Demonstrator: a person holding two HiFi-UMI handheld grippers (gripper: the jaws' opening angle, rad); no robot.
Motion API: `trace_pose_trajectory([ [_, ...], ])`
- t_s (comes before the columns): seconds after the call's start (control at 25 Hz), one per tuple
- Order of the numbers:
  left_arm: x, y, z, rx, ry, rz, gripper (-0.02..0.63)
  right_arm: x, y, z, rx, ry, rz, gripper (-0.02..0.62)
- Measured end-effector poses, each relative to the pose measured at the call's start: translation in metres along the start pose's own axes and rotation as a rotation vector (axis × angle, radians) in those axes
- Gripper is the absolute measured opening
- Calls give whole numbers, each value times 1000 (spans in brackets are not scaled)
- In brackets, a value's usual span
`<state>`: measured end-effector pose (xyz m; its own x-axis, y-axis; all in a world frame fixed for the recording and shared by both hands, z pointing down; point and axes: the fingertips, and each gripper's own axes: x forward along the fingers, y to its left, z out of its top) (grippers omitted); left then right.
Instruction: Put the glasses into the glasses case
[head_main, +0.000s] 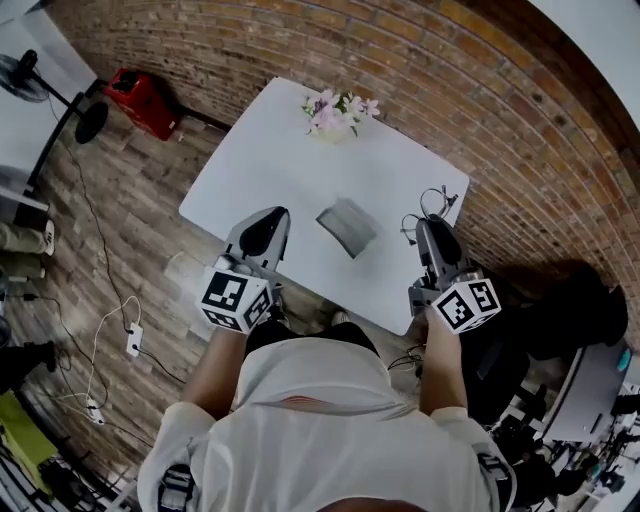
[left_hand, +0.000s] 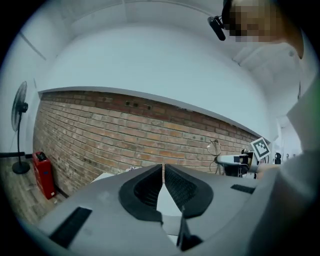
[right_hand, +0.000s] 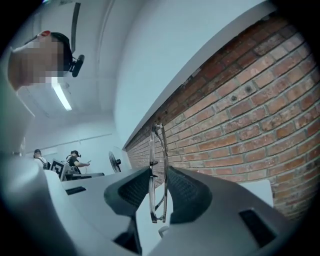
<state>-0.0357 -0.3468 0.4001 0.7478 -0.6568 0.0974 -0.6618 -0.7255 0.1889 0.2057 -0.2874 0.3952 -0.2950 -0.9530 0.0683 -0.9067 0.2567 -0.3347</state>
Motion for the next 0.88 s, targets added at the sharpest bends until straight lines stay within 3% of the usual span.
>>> trace_pose_trajectory([
  [0.2, 16, 35, 5, -4, 26, -122, 27, 20, 17, -5, -55, 10, -108, 160],
  [0.4, 30, 52, 2, -13, 59, -189, 27, 27, 24, -17, -52, 41, -164, 161],
  [0.64, 41, 53, -4, -17, 79, -166, 26, 40, -2, -37, -22, 137, -163, 161],
  [0.88, 38, 62, -24, -50, 117, -78, 26, 71, -15, -81, -69, 405, -37, 161],
])
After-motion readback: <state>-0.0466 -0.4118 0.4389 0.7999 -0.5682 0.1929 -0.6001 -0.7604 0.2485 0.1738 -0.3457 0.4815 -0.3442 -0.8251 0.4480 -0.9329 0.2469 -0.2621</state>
